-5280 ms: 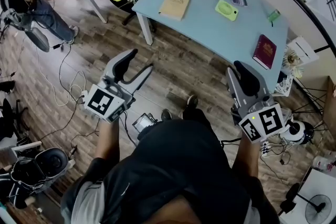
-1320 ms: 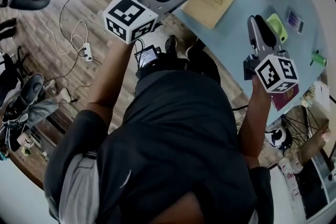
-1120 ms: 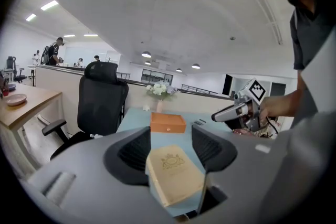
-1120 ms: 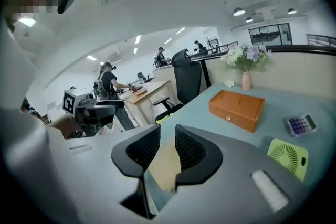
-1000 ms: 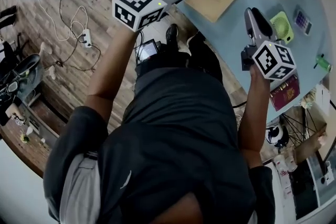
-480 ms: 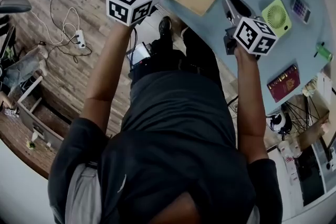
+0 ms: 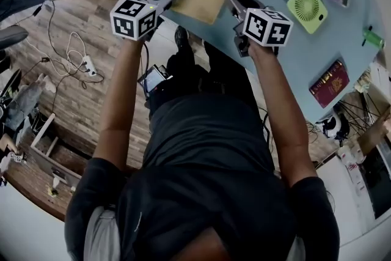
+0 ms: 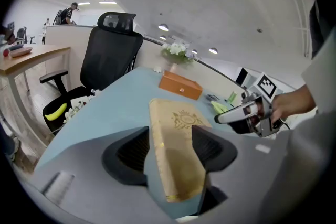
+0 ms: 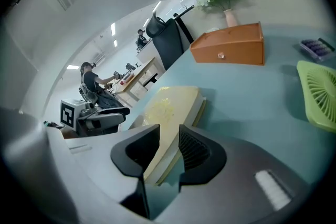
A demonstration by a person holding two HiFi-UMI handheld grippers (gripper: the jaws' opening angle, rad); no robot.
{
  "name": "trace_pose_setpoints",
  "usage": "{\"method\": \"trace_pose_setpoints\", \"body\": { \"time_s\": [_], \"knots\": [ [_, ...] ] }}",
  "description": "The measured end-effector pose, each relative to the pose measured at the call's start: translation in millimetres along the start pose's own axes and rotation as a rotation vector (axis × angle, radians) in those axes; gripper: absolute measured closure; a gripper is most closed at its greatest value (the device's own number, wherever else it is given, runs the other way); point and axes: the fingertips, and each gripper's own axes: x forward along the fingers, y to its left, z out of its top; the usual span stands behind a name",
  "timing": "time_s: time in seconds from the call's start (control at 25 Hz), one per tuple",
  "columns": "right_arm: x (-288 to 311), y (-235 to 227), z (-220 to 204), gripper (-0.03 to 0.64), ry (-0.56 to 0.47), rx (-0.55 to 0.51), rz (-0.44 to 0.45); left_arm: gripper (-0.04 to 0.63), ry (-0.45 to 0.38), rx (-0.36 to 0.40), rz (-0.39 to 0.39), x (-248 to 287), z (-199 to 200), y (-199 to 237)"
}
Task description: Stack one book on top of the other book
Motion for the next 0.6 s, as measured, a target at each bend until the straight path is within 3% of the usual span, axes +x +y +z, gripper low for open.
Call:
{"method": "trace_pose_setpoints", "body": {
  "time_s": [0.6],
  "knots": [
    [26,-4,-15,0.520,-0.010,0.066,0.016,0.298,0.058,-0.138,-0.126,35,-34,-6]
  ]
}}
